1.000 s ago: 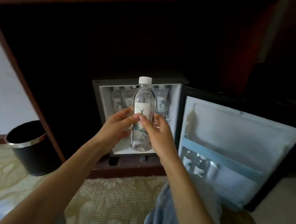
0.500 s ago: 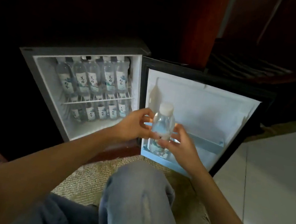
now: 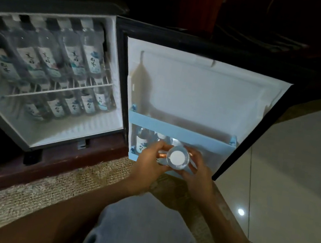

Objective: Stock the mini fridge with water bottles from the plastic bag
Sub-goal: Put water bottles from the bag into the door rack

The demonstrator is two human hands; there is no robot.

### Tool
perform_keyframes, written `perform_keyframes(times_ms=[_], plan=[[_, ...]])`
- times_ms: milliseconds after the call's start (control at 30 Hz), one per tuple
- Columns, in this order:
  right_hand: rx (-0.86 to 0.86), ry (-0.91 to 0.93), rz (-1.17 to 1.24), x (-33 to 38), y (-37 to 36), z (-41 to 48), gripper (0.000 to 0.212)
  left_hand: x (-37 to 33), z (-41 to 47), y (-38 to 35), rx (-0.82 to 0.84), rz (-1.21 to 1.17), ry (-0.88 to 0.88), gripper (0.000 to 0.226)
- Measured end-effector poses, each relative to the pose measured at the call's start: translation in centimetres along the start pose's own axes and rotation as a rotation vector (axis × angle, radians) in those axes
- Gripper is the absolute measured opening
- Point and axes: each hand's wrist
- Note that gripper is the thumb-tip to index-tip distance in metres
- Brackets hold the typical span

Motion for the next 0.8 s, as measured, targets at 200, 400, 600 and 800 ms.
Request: perform_keyframes(times_ms=[200,400,600,800], plan=[[0.068,-0.090,-0.048,-2.2,-0.8,1.3,0.053,3.2,0.9,-1.4,-0.050,0.037,0.098,0.042],[0.114,-0.218,0.025,-3.9,-1.3,2.2,0.057,4.9,1.4,-2.1,-0.055,0.083,0.136,0.037],[0.197,-0.324,0.061,-4.2,-1.1,3.1,0.057,4.7,1.0,-2.3,-0.119,0.070,0.172,0.040],[0.090,-0.356,0.064,-4.8,-2.1,3.2,0.062,5.1,1.1,-0.5,-0.113,0.400,0.110,0.020]])
Point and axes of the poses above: each hand's wrist, its own z-axis towards the middle knuckle, its own y-axis out of the back of the hand, x = y × z, and after that the axes turned 6 degrees about z, right-handed
